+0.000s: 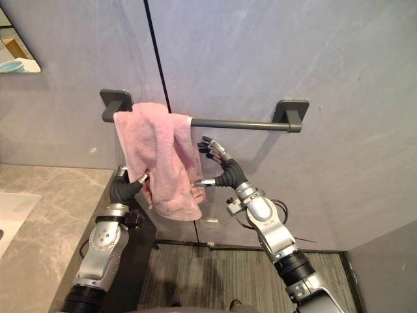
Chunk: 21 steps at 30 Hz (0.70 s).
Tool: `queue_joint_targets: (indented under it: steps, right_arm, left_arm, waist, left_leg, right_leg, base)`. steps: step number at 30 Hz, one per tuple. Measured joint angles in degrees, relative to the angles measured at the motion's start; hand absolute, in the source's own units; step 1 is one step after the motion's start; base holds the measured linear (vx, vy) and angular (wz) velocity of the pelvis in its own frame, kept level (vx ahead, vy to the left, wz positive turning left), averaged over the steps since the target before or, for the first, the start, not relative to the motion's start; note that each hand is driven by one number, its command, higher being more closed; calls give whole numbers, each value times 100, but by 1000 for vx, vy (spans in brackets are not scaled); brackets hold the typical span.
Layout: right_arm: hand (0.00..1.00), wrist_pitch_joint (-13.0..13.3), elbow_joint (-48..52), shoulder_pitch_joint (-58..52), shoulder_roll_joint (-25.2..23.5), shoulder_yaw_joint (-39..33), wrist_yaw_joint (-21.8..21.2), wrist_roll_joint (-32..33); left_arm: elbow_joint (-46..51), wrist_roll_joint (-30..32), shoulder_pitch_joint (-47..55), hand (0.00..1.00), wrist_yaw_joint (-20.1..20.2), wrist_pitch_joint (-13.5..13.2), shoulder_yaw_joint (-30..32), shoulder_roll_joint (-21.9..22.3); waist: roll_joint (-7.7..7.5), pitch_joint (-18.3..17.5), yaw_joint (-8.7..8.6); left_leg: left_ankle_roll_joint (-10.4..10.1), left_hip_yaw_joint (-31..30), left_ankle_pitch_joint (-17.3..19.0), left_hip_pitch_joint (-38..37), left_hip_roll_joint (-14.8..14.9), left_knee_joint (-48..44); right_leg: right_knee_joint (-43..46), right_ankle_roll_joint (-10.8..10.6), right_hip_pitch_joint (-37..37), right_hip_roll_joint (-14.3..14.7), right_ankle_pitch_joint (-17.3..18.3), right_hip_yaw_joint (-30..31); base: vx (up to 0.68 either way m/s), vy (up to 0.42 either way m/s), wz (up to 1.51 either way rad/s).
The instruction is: Organize washtable
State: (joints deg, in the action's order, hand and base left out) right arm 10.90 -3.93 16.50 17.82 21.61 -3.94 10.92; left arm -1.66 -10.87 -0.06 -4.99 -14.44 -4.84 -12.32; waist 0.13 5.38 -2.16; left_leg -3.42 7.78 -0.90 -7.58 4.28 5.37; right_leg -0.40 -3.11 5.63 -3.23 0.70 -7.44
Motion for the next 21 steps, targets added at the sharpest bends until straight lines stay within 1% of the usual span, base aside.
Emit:
queue_joint_targets:
  steps: [4, 5, 7, 21]
  right_arm:
    - [0, 0, -15, 38, -100, 145, -1, 0]
    - [100, 0, -61, 60, -145, 148, -1, 0]
    - [100, -3, -176, 158, -190, 149, 1, 0]
    - [100, -3, -250, 399, -186, 138, 11, 35]
  left_arm:
    - [-7, 0, 0, 100, -2, -1, -4, 0]
    - [-9, 0, 0, 100, -2, -1, -6, -1]
    - [-13, 0, -3, 100, -2, -1, -9, -1]
    - [-16, 0, -5, 100, 2, -46, -9, -2]
  waist:
    - [-80, -49, 2]
    - [-111, -69, 6]
    - [-134, -82, 7]
    - [-142, -80, 121]
  left_leg:
    - [0, 0, 0, 16, 7, 0]
    - [0, 0, 0, 19, 10, 0]
    - [0, 3, 0, 20, 11, 0]
    - [-2, 4, 1, 31, 76, 0]
  right_leg:
    - [-20, 2, -1, 8, -1, 0]
    - [-26, 5, -1, 11, -3, 0]
    - [-27, 6, -1, 13, -4, 4]
    - [-28, 48, -2, 78, 22, 13]
  base:
    - [0, 0, 0]
    - [0, 0, 0]
    - [0, 0, 0]
    - [0, 0, 0]
